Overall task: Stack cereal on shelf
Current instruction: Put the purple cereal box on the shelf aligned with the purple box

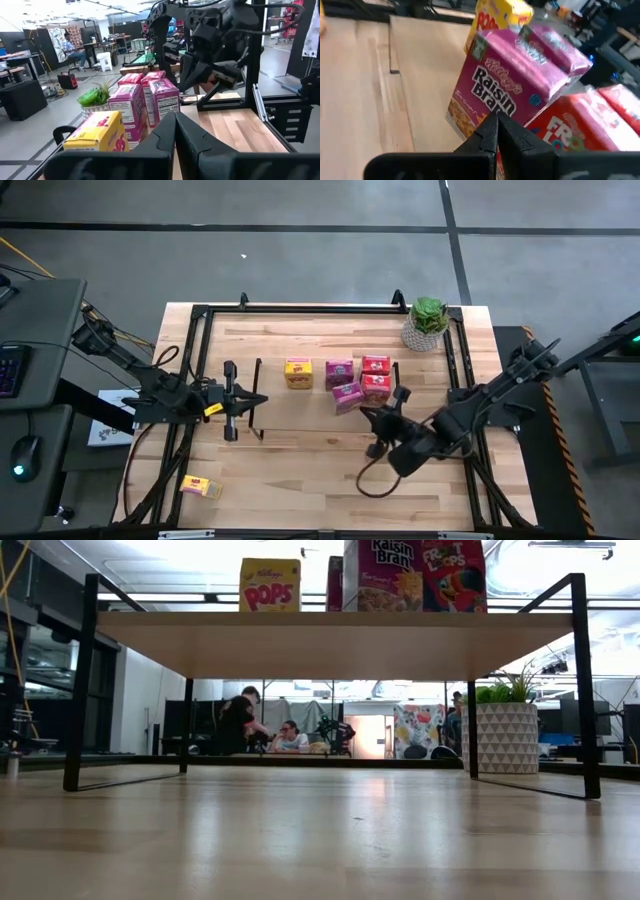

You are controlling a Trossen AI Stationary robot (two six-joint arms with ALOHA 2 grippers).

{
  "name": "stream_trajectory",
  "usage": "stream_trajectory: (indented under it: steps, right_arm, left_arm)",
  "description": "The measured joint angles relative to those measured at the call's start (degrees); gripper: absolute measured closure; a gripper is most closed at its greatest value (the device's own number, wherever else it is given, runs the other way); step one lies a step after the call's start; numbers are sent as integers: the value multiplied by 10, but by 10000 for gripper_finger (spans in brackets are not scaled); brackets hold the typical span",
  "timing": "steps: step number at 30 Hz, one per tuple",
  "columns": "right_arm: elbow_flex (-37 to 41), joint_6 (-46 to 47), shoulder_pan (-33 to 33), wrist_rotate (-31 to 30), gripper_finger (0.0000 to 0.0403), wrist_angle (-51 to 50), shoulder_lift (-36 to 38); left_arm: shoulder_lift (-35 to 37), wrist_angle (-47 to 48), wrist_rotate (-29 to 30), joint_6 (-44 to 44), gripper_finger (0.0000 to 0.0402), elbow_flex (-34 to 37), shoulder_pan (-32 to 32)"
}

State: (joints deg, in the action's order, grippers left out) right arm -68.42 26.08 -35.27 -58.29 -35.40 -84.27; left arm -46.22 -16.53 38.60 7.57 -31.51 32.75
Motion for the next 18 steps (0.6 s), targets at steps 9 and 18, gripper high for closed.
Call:
stream_trajectory:
  steps: [9,18]
  right_arm:
    - [-77,165,-1,26,403,-195,-46]
    - [-79,234,21,15,403,-253,-55]
  left_arm:
    - [0,4,0,0,401,0,0]
    - [0,2,0,0,399,0,0]
